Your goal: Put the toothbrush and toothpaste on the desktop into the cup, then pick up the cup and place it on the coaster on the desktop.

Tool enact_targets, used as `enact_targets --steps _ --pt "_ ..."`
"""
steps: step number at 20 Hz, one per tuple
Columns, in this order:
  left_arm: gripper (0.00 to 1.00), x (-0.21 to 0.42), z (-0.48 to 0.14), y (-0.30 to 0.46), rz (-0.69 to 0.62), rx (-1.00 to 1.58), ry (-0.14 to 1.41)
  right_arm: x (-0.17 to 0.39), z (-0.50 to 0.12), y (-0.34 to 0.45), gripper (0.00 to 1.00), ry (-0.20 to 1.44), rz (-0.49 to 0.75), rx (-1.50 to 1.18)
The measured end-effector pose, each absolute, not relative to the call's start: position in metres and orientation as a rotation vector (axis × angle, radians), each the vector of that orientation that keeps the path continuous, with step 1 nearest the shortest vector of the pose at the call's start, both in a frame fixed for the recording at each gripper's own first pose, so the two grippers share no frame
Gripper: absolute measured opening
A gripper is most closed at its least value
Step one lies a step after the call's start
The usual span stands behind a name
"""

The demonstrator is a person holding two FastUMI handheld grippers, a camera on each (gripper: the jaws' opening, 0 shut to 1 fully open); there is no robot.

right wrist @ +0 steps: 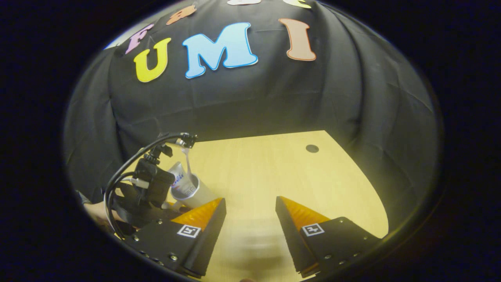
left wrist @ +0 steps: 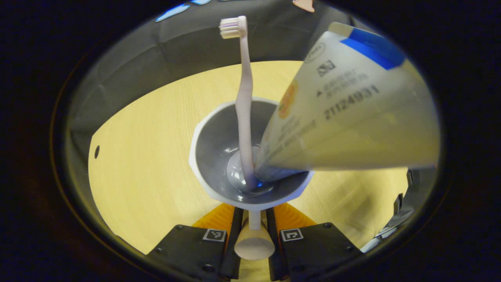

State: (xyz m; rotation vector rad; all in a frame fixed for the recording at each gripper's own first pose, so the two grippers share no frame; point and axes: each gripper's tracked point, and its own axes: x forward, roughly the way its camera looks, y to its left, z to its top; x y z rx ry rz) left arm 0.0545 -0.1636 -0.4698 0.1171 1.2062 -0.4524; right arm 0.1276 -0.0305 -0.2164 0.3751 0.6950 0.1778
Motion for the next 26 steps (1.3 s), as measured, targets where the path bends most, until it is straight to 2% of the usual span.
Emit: enact_targets --steps 1,2,3,15,16,18,19,20,21,23,24,25,26 --pt "0.36 0.054 -0.47 -0.163 -0.45 0.122 1.21 0.128 -0.216 -0.032 0.78 0.695 0.177 0.381" --pt "0.41 0.053 -0.469 -0.162 -0.449 0.127 1.216 0.129 -0.217 -0.032 0.78 0.695 0.175 0.385" --pt "0.36 0.052 -0.468 -0.162 -0.449 0.129 1.223 0.13 -0.218 -0.032 0.78 0.696 0.175 0.385" --pt "0.37 0.047 -0.457 -0.157 -0.443 0.135 1.232 0.133 -0.216 -0.033 0.79 0.698 0.198 0.394" --pt "0.59 0.048 -0.454 -0.159 -0.445 0.129 1.217 0.133 -0.216 -0.034 0.78 0.697 0.199 0.394" --pt "0.7 0.049 -0.448 -0.162 -0.453 0.117 1.191 0.133 -0.214 -0.035 0.78 0.694 0.203 0.39" --pt "0.81 0.049 -0.444 -0.163 -0.453 0.112 1.173 0.133 -0.212 -0.035 0.78 0.691 0.208 0.389" --pt "0.83 0.049 -0.439 -0.164 -0.452 0.106 1.153 0.133 -0.21 -0.035 0.78 0.687 0.213 0.386" --pt "0.9 0.049 -0.434 -0.164 -0.45 0.099 1.132 0.132 -0.208 -0.034 0.78 0.681 0.216 0.384" --pt "0.91 0.048 -0.421 -0.164 -0.44 0.081 1.087 0.131 -0.203 -0.034 0.78 0.668 0.225 0.383" --pt "0.96 0.049 -0.414 -0.163 -0.431 0.07 1.06 0.131 -0.2 -0.033 0.78 0.661 0.228 0.382" --pt "0.97 0.048 -0.404 -0.16 -0.421 0.058 1.031 0.13 -0.198 -0.031 0.78 0.654 0.233 0.381" --pt "0.9 0.048 -0.394 -0.157 -0.41 0.044 1.002 0.131 -0.194 -0.03 0.78 0.645 0.24 0.378"
